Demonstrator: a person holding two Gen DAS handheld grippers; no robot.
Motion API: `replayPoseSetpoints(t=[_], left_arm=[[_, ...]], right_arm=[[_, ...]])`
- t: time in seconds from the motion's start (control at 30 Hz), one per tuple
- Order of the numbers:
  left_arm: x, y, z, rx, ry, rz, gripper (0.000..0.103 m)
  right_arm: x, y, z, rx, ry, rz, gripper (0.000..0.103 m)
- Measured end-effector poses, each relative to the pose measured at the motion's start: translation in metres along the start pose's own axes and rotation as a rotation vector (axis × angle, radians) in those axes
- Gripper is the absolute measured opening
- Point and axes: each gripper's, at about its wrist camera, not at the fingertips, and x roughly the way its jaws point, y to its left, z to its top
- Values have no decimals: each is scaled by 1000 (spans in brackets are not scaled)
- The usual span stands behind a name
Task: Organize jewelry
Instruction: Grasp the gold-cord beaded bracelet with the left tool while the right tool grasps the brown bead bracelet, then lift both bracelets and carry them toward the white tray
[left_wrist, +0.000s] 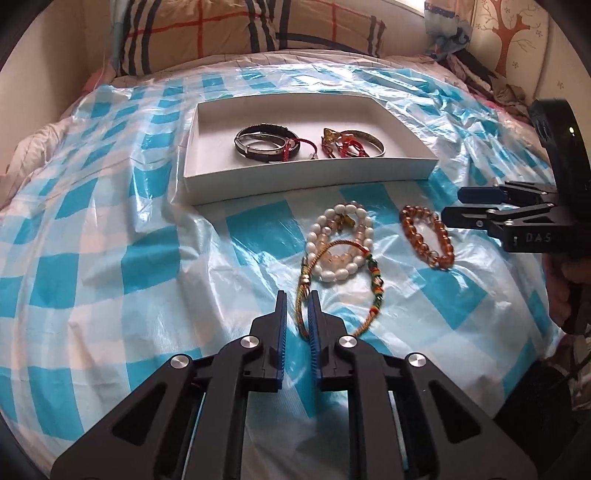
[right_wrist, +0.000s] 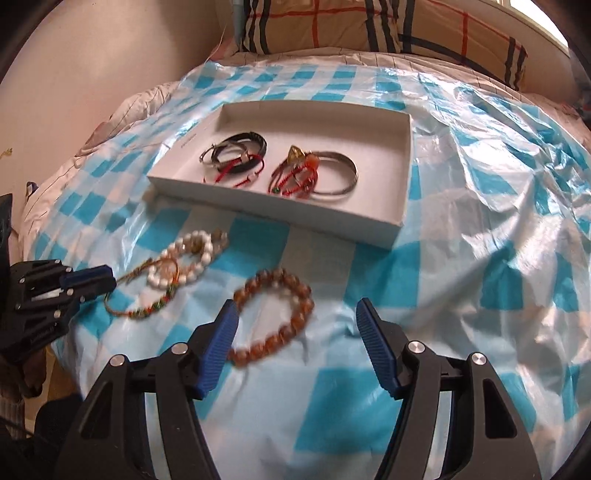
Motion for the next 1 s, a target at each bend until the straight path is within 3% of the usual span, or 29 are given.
replayPoseSetpoints(t=[0.1, 0.13, 0.2, 0.27, 0.4, 0.5, 0.53, 0.57, 0.63, 0.7, 0.73, 0.8, 0.87, 1.0], left_arm=[[11, -6, 4, 39, 14, 20, 11], [16, -9, 3, 55, 26, 24, 11], [20, -10, 1, 68, 28, 32, 11], [18, -6, 0, 43, 33, 10, 7], [4, 1, -1, -6, 25, -51, 7], [0, 1, 0, -7, 19, -42, 7], [1, 1, 1, -7, 21, -31, 7], [3, 1, 3, -5, 18, -7, 8], [8, -3, 5, 9, 22, 22, 10], [15, -8, 5, 35, 32, 58, 16], [19, -11, 4, 50, 35, 73, 16], [21, -16, 2, 67, 32, 106, 15], [19, -17, 3, 50, 37, 88, 7], [5, -22, 2, 45, 12, 101, 7]], right_arm=[[25, 6, 2, -49, 42, -35, 54], [30, 8, -2, -55, 57, -35, 43], [25, 12, -9, -79, 44, -46, 34], [17, 14, -17, -97, 43, -45, 14], [-7, 6, -28, -33, 28, 27, 12], [-14, -1, -25, 26, 19, 65, 13], [-13, -4, -23, 41, 21, 70, 18], [-12, -4, -21, 46, 20, 66, 34], [-5, -4, -18, 43, 9, 42, 52], [8, -4, -18, 42, 31, 41, 52], [15, -4, -20, 44, 42, 38, 51], [16, -3, -23, 33, 28, 23, 39], [10, -5, -25, 54, 23, 58, 12], [-10, -16, -34, 160, -5, 192, 12]])
